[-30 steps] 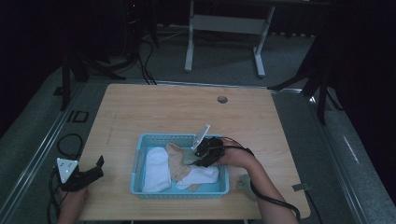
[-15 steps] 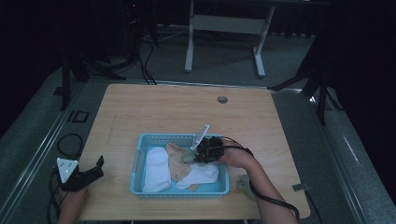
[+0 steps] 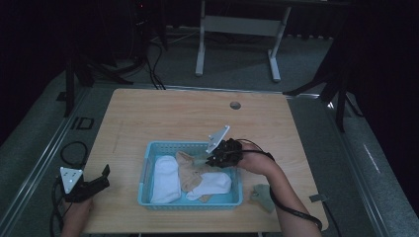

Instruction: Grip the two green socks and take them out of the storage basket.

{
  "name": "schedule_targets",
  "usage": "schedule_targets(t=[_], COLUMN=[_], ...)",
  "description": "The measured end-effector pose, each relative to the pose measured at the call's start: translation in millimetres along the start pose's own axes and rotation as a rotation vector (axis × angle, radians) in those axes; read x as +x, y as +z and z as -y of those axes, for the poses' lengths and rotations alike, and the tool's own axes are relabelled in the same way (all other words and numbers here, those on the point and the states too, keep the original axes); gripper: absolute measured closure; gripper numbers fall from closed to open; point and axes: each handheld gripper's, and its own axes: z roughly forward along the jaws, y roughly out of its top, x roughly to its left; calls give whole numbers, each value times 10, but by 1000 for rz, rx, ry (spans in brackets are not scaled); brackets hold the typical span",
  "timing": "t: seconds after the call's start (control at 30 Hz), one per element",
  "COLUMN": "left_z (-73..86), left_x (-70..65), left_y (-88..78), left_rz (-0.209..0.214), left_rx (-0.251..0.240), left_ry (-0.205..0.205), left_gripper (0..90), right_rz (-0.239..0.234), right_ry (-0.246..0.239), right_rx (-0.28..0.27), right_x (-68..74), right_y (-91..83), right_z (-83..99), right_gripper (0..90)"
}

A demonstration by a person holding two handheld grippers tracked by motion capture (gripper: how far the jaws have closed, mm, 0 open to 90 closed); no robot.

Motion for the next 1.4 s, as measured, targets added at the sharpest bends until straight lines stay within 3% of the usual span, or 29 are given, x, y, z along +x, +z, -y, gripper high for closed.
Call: schedule_targets(t=[0.6,1.0,1.4], left_z=[0,-2,-2], left_x=[-3,-6,-6], left_y=[3,3,4], left_rz=[-3,-7,-8], left_rx=[-2,1,4], left_ry=[0,2,6], left_gripper=[7,7,7], right_rz=[61,135,181], right_ry=[17,81,155], right_rx=[-82,-122,-142], right_x=[-18,-83,-124], right_y=[-582,-990,-1219], right_z=[30,311,713], right_gripper=[858,858,857])
